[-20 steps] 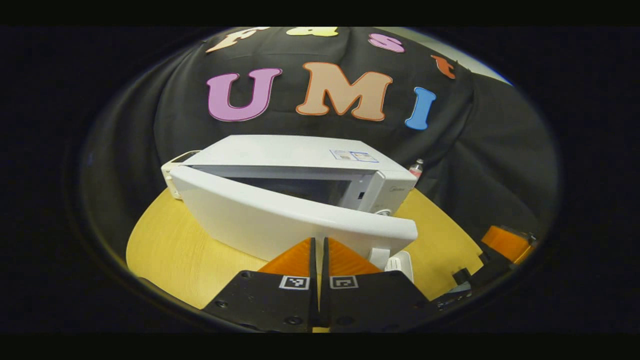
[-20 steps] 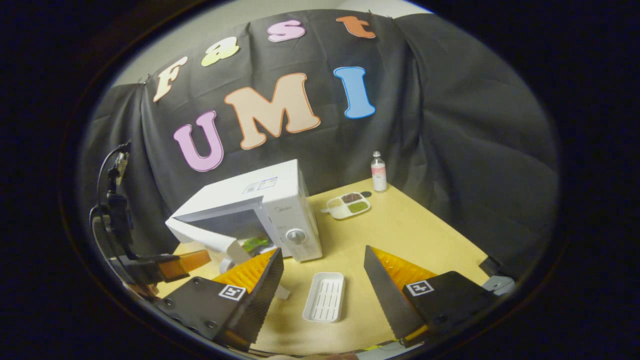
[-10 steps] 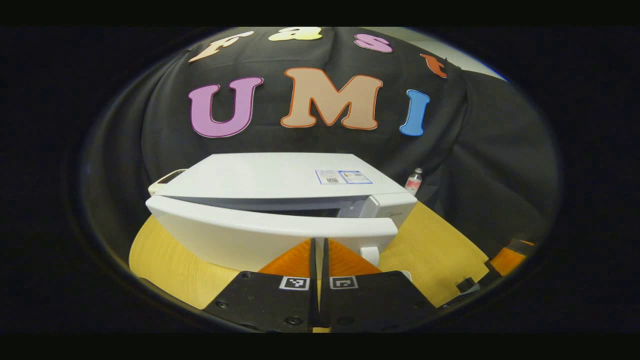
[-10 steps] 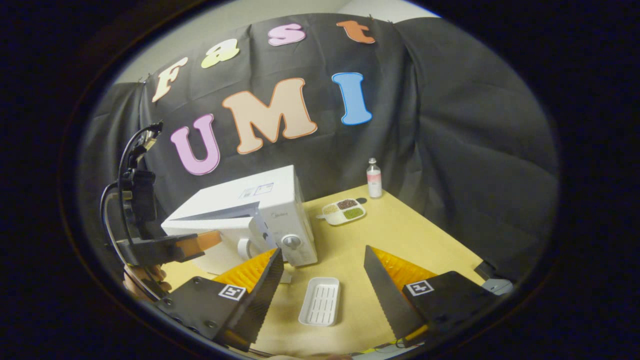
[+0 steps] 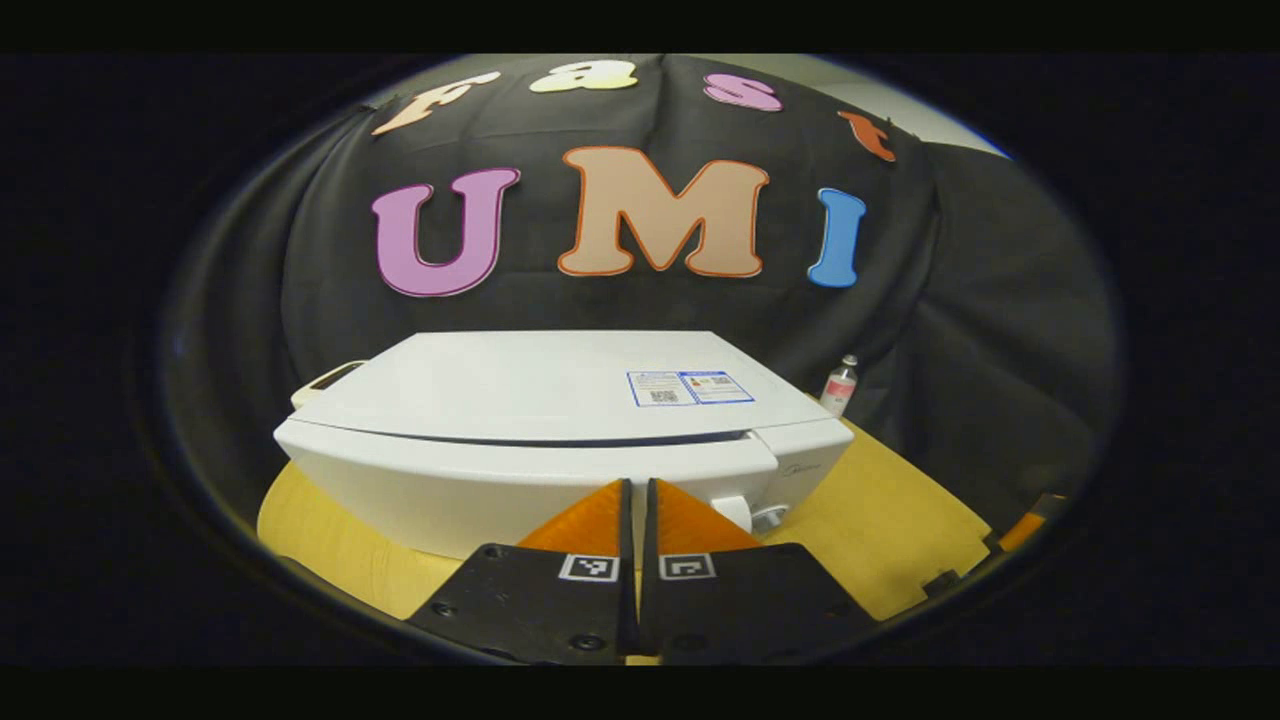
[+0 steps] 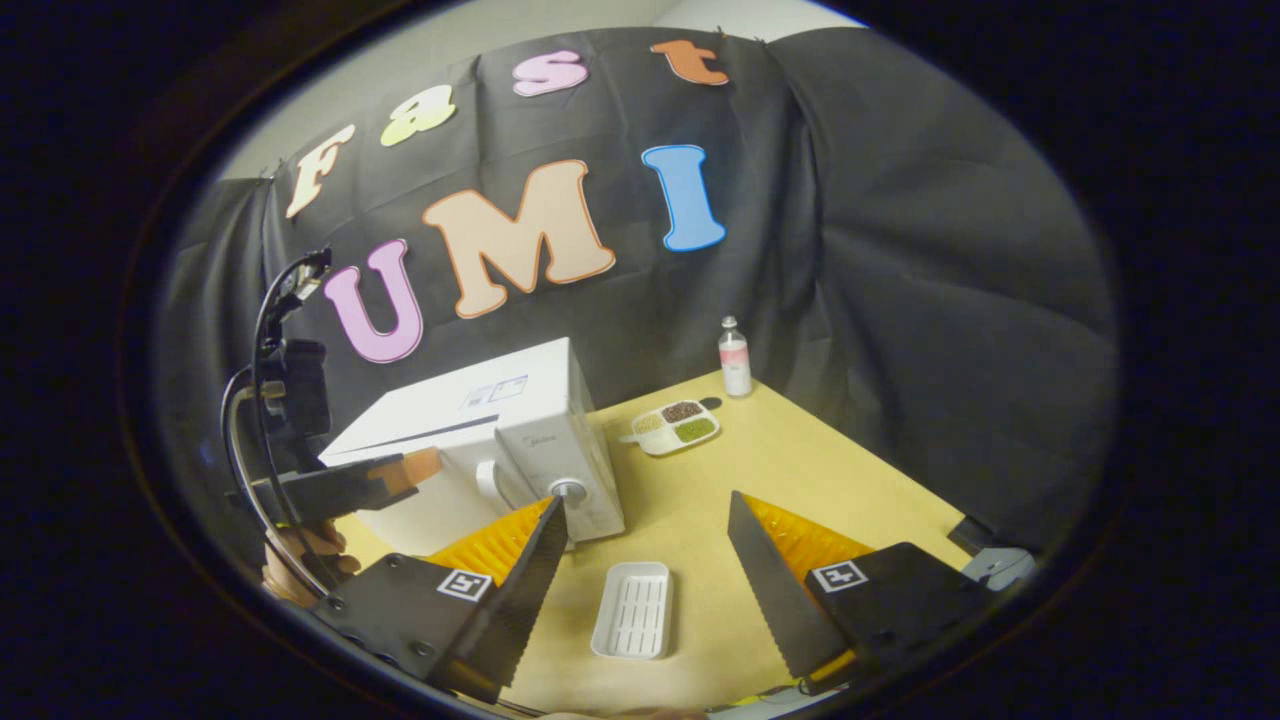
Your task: Open the microwave oven with the left hand, put the food in, and close the microwave oven.
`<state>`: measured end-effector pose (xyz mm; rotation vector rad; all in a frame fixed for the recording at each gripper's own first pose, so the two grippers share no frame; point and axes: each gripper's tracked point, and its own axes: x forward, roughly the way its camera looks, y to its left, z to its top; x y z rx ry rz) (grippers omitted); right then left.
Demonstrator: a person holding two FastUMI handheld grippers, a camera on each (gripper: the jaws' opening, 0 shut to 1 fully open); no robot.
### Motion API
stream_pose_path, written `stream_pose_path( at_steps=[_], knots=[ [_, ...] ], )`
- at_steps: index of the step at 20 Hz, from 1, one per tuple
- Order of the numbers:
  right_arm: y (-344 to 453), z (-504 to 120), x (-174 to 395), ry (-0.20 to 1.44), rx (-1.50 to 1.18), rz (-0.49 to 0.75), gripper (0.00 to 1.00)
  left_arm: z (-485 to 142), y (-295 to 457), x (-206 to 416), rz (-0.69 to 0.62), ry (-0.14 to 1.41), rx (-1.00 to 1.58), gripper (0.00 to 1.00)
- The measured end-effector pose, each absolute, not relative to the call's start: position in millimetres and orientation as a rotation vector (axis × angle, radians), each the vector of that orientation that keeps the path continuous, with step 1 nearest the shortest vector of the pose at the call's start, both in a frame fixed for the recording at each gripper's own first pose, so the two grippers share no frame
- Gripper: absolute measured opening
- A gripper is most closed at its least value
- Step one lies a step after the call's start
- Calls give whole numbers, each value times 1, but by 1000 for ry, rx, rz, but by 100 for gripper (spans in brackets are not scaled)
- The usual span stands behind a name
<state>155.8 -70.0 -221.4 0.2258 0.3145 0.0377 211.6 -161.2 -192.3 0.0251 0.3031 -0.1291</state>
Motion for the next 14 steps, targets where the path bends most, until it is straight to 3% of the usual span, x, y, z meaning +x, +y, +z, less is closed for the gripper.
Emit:
stream_pose_path(
  at_steps=[4, 5, 6, 14],
  knots=[
    [-70, -229, 161, 329, 247, 28, 91, -190, -161, 215, -109, 284, 23, 0],
    [-69, -229, 162, 330, 246, 29, 99, -190, -161, 214, -100, 283, 18, 0],
    [-68, -228, 162, 330, 243, 32, 91, -189, -161, 215, -94, 278, 17, 1],
    [-69, -228, 166, 333, 238, 42, 91, -190, -161, 215, -87, 271, 15, 0]
  ],
)
